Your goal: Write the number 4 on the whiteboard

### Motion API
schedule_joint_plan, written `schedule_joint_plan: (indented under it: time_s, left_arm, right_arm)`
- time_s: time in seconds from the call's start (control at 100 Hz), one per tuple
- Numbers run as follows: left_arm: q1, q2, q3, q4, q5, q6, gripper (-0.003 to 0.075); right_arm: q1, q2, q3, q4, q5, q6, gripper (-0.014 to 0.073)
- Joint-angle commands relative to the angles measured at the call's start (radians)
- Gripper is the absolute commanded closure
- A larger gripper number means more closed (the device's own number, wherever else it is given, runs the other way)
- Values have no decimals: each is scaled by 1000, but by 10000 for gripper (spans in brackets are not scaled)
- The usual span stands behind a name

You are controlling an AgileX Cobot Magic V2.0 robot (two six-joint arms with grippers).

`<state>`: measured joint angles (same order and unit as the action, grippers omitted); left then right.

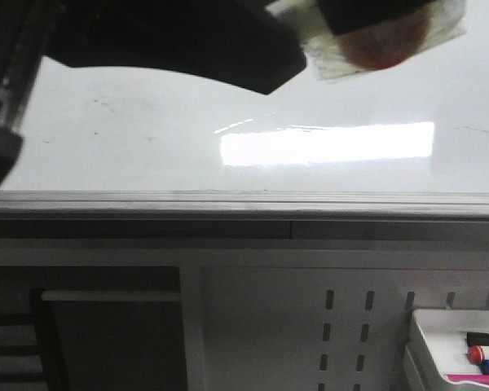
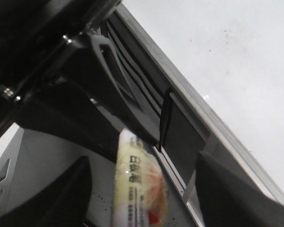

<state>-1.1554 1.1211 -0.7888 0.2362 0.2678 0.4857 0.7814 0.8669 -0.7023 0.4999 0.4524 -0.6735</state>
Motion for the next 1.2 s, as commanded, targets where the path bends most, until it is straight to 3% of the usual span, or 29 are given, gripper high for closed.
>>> schedule_joint_plan:
  time_s: [0.0, 0.21, 0.61, 0.74, 0.83, 1.0, 1.19]
  left_arm:
    - [-9, -24, -33, -4, -110, -4, 740]
    - [-9, -24, -33, -4, -121, -4, 740]
    - [-9, -24, -33, -4, -125, -4, 740]
    - [-9, -24, -33, -4, -125, -4, 734]
    - [-9, -24, -33, -26, -125, -4, 644]
    - [-9, -24, -33, -71, -118, -9, 333]
    - [-7, -24, -33, -82, -118, -12, 310]
  right_arm:
    - [1, 9, -35, 29, -63, -10, 179]
    - [1, 13, -35, 34, -52, -10, 273]
    - [1, 13, -35, 34, -6, -10, 649]
    - [1, 13, -35, 34, -8, -10, 665]
    - [1, 13, -35, 32, -12, -10, 665]
    - [1, 13, -35, 28, -27, -10, 665]
    - [1, 13, -31, 17, -37, -10, 665]
